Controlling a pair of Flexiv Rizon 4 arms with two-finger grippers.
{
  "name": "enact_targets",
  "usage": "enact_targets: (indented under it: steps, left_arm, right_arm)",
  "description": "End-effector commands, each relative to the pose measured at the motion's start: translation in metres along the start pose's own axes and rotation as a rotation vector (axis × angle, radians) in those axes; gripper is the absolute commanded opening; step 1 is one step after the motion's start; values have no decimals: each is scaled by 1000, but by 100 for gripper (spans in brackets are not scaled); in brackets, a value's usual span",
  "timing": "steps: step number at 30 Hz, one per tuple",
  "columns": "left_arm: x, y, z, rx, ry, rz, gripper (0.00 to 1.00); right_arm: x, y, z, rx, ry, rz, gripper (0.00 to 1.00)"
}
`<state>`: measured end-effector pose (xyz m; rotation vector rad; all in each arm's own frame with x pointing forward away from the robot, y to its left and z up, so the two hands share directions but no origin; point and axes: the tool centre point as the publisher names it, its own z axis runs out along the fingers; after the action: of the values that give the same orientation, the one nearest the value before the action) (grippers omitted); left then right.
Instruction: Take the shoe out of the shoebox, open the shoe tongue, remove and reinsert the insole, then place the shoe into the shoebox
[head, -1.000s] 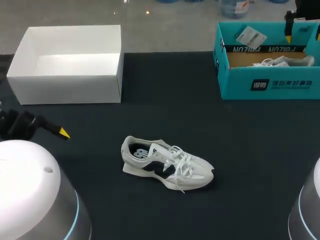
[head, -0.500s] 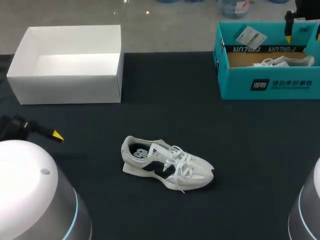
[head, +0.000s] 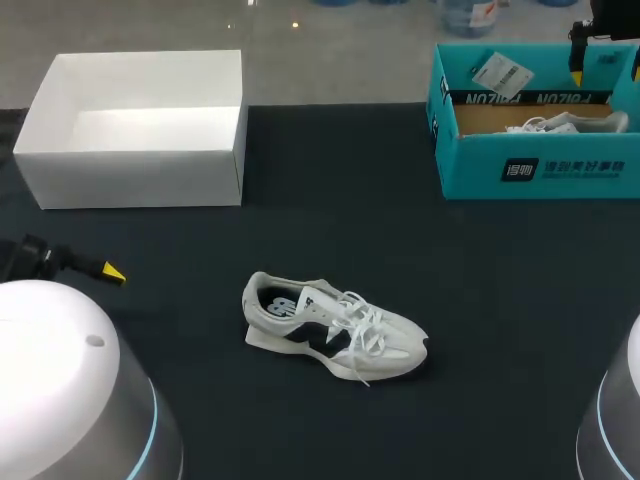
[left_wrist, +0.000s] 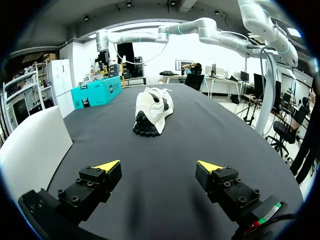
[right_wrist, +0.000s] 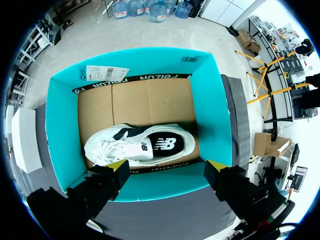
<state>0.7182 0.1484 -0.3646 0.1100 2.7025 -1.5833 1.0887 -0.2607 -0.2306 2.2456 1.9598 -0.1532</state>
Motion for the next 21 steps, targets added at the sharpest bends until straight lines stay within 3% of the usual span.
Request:
enact_targets:
  steps: [1,12,17,21]
  left_arm:
    - [6,-4,0,-9,-22,1,100]
    - [6,-4,0,-9,-22,1,100]
    - [4,-9,16,22,24,65,100]
    - [-1,-12,31,1,3,77,100]
  right_arm:
    - [0,-1,0,-2,1,0,100]
    - [0,-1,0,-2,1,0,100]
    - [0,-1,0,-2,1,0,100]
    - [0,-1,0,-2,1,0,100]
